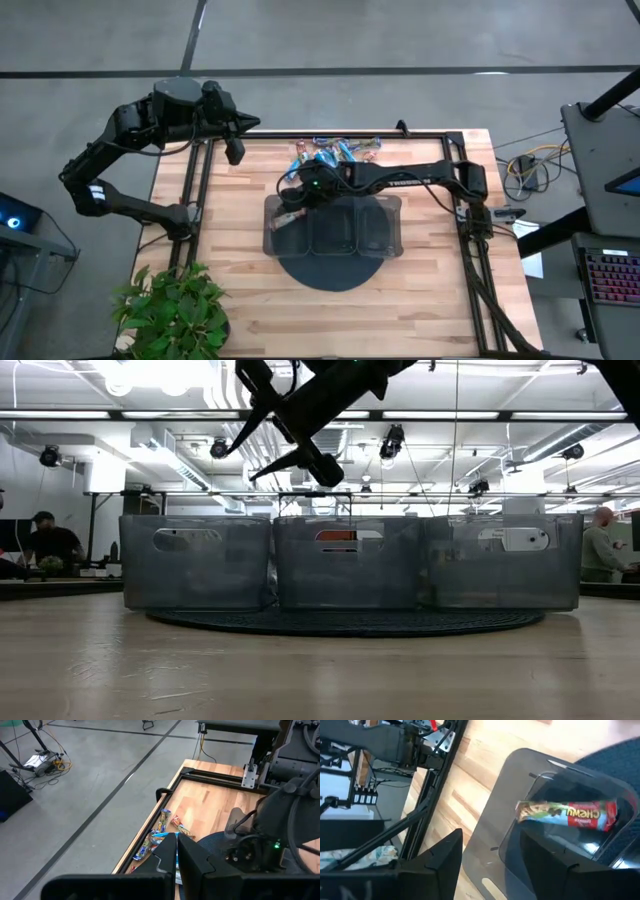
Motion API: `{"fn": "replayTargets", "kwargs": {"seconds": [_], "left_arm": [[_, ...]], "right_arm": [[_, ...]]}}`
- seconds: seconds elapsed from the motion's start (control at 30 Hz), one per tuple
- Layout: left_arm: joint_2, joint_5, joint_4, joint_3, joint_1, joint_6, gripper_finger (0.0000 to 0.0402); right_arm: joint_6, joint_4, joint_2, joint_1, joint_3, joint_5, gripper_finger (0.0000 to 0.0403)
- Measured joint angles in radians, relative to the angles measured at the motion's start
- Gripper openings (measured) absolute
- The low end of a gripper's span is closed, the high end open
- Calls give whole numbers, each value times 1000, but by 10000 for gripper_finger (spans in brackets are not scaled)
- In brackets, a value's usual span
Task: Pick and place Granola Bars by type
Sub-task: Put the red granola bar into the left black bin
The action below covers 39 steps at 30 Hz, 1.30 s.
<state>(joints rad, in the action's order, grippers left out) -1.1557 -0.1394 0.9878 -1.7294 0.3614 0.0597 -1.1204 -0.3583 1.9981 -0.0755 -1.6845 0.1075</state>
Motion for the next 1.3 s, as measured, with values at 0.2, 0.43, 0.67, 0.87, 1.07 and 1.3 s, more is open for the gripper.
{"fn": "replayTargets", "kwargs": {"seconds": [0.2,0.43,0.67,0.87,1.07,1.3], "left_arm": [[0,0,0,0,0,0,0],[0,0,0,0,0,0,0],[0,0,0,0,0,0,0],[0,0,0,0,0,0,0],[0,0,0,0,0,3,0],[0,-15,-43,0,0,80,0]], "right_arm": [[153,5,-96,20,-46,-33,181],[367,-28,-243,17,-58,-155,175],[649,-190,-351,15,-59,-216,176],[668,-371,-425,-5,-59,-213,166],[669,-516,-476,-42,-58,-216,110],[724,-564,-510,-77,-58,-217,33]]}}
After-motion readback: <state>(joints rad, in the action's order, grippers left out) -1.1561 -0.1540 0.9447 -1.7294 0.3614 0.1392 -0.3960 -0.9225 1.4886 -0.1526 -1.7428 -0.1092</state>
